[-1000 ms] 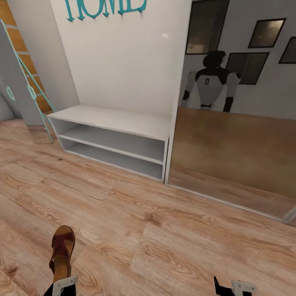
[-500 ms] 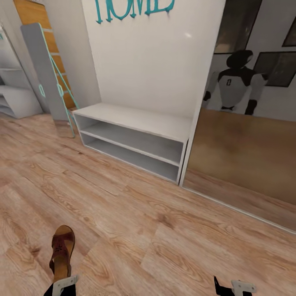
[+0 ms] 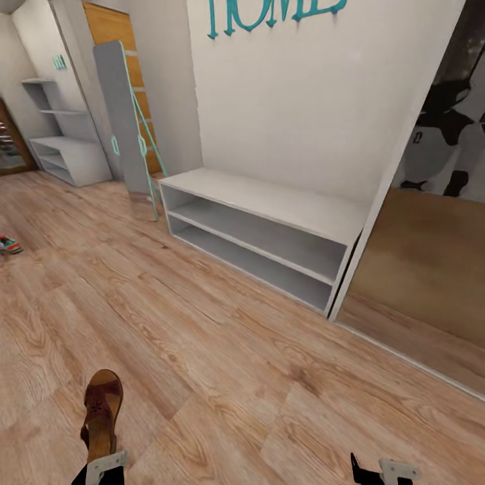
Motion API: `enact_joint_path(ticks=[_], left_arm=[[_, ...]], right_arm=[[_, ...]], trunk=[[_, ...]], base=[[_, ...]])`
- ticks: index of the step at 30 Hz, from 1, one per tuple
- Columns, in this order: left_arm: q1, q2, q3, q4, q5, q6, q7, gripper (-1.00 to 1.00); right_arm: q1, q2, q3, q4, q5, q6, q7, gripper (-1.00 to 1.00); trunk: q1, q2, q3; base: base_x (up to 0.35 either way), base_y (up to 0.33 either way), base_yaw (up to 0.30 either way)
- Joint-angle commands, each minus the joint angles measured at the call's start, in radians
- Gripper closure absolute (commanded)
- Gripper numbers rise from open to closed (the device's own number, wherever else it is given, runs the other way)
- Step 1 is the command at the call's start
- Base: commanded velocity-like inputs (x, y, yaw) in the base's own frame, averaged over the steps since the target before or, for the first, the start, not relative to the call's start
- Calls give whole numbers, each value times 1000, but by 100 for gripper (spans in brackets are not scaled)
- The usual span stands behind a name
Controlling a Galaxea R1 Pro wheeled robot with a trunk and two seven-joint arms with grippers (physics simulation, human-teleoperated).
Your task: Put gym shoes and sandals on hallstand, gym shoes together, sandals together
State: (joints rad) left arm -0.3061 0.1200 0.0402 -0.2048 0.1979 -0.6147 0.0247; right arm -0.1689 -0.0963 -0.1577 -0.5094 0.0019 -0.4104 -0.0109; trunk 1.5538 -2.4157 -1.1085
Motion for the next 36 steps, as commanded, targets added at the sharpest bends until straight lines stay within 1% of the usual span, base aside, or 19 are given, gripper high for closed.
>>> enact_joint_path(ticks=[1,36], left_arm=[[-1,0,3,1,-5,-2,1,100],[-1,0,3,1,-5,-2,1,100]], right_arm=[[0,0,-1,0,1,-3,-1,-100],[0,1,-2,-1,1,-2,-2,-100]], trunk=[[0,0,-1],[0,0,-1]], base=[[242,217,278],[223,198,279]])
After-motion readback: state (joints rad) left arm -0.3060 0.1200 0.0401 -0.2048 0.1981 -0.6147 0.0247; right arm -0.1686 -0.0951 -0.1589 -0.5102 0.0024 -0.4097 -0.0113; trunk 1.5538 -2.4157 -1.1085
